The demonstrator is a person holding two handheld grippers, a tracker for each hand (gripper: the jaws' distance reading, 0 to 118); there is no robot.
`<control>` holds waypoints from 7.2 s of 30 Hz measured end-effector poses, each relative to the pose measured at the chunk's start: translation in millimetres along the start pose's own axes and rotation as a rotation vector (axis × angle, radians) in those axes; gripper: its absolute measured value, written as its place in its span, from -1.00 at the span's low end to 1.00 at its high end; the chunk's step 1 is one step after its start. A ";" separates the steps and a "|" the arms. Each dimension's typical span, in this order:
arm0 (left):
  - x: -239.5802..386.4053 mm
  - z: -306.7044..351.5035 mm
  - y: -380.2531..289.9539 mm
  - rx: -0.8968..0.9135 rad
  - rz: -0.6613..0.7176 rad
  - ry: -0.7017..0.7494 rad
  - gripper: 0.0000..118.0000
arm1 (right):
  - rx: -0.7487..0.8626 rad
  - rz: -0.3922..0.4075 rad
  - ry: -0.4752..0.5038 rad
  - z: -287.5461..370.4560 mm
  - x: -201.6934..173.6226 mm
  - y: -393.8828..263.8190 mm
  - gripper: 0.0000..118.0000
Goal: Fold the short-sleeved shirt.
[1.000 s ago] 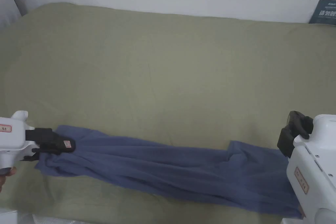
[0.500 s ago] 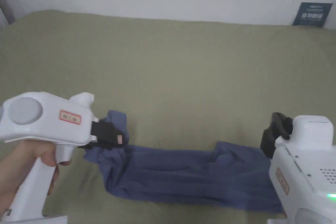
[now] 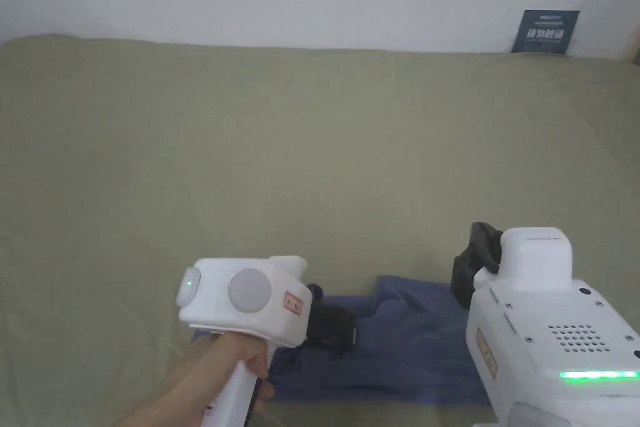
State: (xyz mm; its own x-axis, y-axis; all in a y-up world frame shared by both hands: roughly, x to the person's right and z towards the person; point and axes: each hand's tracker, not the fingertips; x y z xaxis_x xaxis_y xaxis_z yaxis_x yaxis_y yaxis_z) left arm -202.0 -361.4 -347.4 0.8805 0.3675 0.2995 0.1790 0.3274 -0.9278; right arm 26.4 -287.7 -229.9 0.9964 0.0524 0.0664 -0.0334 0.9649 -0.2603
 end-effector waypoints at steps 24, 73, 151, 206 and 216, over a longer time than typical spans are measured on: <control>-43.3 -23.4 -27.1 0.042 0.299 -0.298 -0.98 | -0.040 -0.011 0.018 -4.1 3.1 -6.8 -0.87; -162.5 31.9 -32.4 0.102 0.472 -0.551 -0.78 | -0.021 0.013 -0.043 -1.7 4.4 0.7 -0.87; 0.0 -44.2 -40.8 0.092 0.250 -0.411 -0.99 | -0.035 -0.007 -0.033 1.5 10.6 -14.8 -0.87; -142.5 18.4 -21.3 0.062 0.366 -0.473 -0.52 | -0.399 -0.039 0.245 -48.4 -62.0 -54.7 -0.87; -140.8 55.2 -9.8 0.089 0.304 -0.375 -0.52 | 0.130 0.002 -0.013 22.0 -38.1 17.0 -0.87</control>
State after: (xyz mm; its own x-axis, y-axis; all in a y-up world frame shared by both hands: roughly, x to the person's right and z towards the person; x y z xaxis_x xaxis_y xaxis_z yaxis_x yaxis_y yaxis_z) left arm -351.9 -368.3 -368.2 0.6651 0.7409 0.0931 -0.1143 0.2242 -0.9678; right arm -13.8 -267.7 -215.7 0.9953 0.0571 0.0789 -0.0462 0.9900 -0.1332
